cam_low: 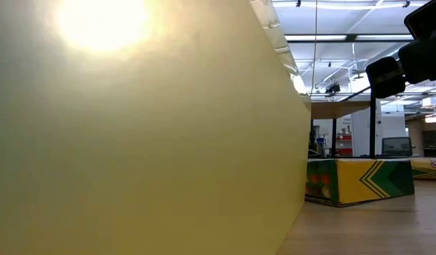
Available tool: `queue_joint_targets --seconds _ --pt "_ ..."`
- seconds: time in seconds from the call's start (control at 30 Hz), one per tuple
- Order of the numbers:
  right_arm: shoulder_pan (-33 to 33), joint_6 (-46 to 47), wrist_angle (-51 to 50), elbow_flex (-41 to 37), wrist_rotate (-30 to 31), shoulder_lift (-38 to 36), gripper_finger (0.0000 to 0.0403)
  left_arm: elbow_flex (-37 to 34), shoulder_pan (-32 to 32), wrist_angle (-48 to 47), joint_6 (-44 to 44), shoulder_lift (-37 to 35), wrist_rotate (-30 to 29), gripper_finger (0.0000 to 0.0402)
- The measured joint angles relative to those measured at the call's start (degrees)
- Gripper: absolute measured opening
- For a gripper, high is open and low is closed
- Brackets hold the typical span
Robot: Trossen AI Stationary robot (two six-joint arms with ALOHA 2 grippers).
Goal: Pick & Place Office Desk Supplies
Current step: Put the green rubberband into the blue bin, then put the blue rubberband into the blue bin
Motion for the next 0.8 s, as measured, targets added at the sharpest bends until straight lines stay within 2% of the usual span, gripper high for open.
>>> queue_joint_targets --seconds 0.3,0.6,0.8 --pt "0.0 0.0 0.0 0.0 0.0 0.0 0.0008 -1.7 0.0 3.1 0.5 0.0 -0.1 0.0016" --pt "0.0 0.0 0.0 0.0 0.0 0.0 0.0008 -1.7 0.0 3.3 2.2 0.0 -0.7 0.0099" --pt "0.0 0.0 0.0 0.0 0.0 0.0 0.0008 -1.6 0.0 3.7 2.1 0.0 -0.7 0.0136"
